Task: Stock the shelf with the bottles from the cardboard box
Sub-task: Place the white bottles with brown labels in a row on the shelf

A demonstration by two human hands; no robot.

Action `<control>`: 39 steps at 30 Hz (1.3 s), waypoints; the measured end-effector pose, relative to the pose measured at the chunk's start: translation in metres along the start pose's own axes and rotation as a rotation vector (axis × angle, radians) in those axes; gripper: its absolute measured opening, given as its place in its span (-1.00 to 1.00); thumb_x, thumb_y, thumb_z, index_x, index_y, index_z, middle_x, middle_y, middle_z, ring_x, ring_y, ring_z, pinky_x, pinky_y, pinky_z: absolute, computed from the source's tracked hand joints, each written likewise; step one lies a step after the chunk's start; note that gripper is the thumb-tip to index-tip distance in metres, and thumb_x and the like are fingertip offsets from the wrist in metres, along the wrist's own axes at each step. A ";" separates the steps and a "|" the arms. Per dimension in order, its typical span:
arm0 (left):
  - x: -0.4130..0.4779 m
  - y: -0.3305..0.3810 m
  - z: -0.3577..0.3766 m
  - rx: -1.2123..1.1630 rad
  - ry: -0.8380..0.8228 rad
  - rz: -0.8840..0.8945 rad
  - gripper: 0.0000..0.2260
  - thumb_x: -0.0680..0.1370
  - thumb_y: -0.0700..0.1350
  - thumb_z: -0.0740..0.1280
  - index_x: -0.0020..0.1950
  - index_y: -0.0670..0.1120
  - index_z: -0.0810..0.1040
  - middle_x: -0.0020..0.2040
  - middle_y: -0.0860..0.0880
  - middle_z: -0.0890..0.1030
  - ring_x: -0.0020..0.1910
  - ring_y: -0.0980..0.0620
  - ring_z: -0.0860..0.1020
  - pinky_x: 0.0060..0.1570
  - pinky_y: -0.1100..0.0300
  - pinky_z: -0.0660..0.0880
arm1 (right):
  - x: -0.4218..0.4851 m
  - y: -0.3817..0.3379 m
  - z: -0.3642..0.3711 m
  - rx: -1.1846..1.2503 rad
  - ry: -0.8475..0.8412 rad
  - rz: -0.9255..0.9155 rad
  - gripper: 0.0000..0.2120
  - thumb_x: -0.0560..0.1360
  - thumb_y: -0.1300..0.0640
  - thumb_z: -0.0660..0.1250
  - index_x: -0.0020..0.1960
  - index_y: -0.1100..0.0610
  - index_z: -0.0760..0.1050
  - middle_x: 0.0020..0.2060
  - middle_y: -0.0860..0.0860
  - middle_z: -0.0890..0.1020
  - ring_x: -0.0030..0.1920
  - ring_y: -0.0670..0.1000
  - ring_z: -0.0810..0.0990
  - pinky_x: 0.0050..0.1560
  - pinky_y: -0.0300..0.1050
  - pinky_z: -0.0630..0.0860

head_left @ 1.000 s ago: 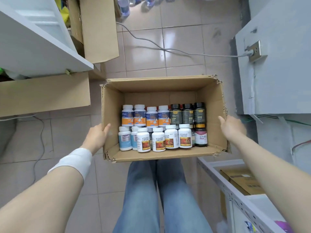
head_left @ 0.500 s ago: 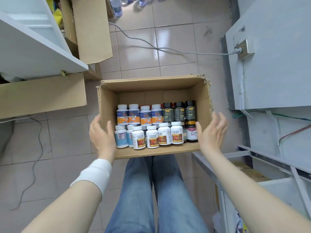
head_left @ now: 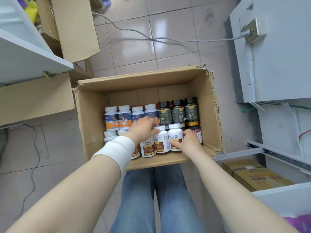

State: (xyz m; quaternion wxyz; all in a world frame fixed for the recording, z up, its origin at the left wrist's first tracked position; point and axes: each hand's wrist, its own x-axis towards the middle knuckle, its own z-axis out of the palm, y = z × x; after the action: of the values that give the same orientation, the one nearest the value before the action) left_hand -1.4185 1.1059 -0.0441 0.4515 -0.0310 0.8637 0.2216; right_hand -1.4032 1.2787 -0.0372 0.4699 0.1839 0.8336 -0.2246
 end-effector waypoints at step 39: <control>-0.394 0.110 -0.094 -0.612 -0.067 0.836 -0.89 0.53 -0.14 0.34 0.04 -0.01 0.58 -0.12 0.05 0.67 -0.19 0.20 0.64 -0.18 0.30 0.57 | -0.462 0.074 0.010 1.150 0.596 -0.289 -0.60 0.36 0.19 0.46 0.17 0.21 0.50 -0.01 0.10 0.67 0.06 0.09 0.62 0.20 -0.03 0.49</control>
State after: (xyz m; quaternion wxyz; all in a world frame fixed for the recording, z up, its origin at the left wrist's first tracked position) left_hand -1.2858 1.1089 0.3536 0.3220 0.1932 0.6831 0.6264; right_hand -1.1306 1.2908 0.3436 0.0115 0.3458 0.6916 -0.6340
